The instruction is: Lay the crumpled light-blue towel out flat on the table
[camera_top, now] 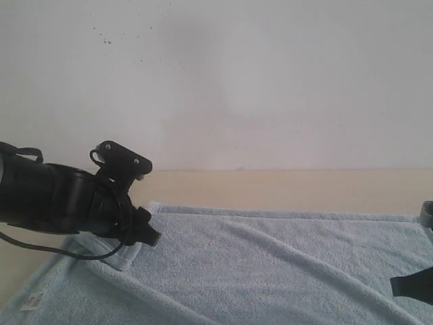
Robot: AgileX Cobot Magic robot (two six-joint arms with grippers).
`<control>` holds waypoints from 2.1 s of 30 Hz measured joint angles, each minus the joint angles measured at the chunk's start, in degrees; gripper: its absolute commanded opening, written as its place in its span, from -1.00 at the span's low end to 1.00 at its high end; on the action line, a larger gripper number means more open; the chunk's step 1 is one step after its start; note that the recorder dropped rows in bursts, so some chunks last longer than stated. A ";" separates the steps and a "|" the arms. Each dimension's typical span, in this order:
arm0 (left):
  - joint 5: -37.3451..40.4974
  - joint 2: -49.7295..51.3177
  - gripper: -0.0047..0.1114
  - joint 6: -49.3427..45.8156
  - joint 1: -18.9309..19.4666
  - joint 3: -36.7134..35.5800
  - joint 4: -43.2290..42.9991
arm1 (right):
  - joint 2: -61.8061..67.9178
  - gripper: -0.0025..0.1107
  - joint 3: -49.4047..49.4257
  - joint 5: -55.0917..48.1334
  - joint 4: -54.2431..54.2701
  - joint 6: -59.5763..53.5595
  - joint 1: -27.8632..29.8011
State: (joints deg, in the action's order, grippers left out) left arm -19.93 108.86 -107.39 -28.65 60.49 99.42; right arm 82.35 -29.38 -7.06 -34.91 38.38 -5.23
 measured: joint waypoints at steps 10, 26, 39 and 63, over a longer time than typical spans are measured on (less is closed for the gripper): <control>2.49 1.75 0.10 2.25 0.00 -2.94 0.24 | 0.00 -0.96 0.00 0.31 0.00 0.00 0.00; 0.20 7.57 -0.84 7.26 0.00 -2.94 -4.28 | 0.00 -0.96 0.00 1.01 0.00 0.00 0.00; -4.61 5.85 -0.85 8.34 0.00 -1.04 -7.01 | 0.00 -0.96 0.00 1.13 0.00 0.00 0.00; -10.13 10.36 -0.62 1.03 13.01 15.73 -10.64 | 0.00 -0.96 0.00 1.08 0.00 0.00 0.00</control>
State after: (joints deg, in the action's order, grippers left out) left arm -30.06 119.23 -106.36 -15.64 76.22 88.78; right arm 82.35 -29.38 -5.98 -34.91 38.38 -5.23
